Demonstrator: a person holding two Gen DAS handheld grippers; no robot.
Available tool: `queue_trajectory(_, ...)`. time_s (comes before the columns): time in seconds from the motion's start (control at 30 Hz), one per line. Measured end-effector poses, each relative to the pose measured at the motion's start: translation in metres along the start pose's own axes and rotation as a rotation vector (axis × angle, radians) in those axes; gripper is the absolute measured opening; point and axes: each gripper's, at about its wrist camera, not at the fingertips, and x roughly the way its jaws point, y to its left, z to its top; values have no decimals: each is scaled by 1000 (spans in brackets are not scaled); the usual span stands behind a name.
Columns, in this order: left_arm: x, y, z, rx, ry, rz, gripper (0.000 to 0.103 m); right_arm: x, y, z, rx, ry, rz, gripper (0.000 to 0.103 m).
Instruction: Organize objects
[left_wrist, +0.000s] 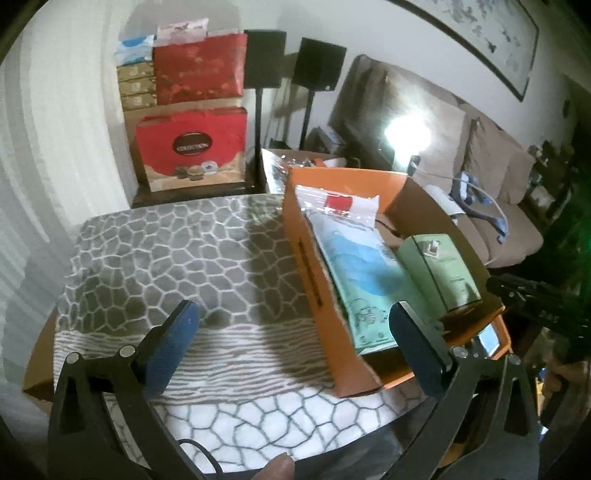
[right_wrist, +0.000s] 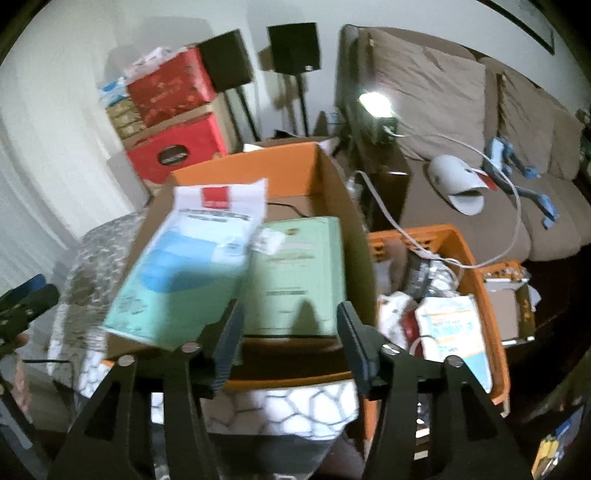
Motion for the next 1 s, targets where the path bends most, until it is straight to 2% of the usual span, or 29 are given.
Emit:
queue_trajectory(0.07,-4,4,-2,-3,-8,5,103,-4,9,-1,-5,-14,33,75)
queue_trajectory(0.27,-19,12,-10,-4,-40,52,103,-14,43,-5,-71,-58,20,85)
queue_trajectory(0.5,-32,17,-24,26,-75,140,103,-10,70,-14,-89,-60,36,93)
queue_trajectory(0.57,-35,20,-27,18,-75,149,103,-8,76,-18,-93,-55,38,102)
queue_trajectory(0.87,-45,39,-50,-41,-68,181,103,-7,101,-43,-121,-44,40,103)
queue_trajectory(1.0,-46,42,-63,-56,-48,164,103,-10,106,-55,-110,-67,9,103)
